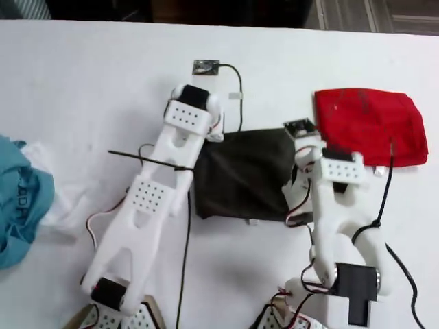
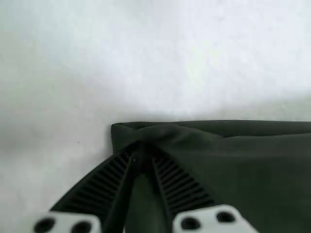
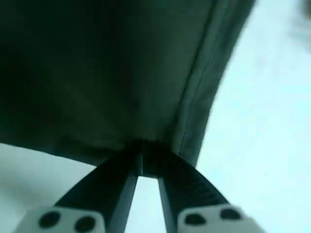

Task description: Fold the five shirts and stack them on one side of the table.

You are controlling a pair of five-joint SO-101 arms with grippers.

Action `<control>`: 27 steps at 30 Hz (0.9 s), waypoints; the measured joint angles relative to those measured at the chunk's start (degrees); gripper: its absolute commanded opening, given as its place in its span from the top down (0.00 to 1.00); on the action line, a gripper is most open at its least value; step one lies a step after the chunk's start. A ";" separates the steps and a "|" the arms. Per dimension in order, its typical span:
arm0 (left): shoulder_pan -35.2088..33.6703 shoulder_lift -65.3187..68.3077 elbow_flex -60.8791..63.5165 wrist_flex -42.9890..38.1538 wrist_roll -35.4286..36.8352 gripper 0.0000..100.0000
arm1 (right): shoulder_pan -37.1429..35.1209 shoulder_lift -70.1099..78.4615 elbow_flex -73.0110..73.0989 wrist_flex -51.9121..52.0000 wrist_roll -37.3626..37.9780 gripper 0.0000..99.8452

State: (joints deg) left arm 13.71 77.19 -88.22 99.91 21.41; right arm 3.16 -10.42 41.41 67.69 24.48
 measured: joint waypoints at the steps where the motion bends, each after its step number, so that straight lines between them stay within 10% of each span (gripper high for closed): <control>1: -0.09 0.00 0.00 0.00 0.00 0.97 | 0.09 -0.09 1.85 -2.02 0.00 0.98; 27: -5.89 -7.56 -0.09 1.41 -0.18 0.97 | -0.44 -13.45 -12.40 2.90 -2.90 0.98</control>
State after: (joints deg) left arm 7.82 69.63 -88.31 101.32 21.23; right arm 2.73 -23.87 29.01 70.59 21.58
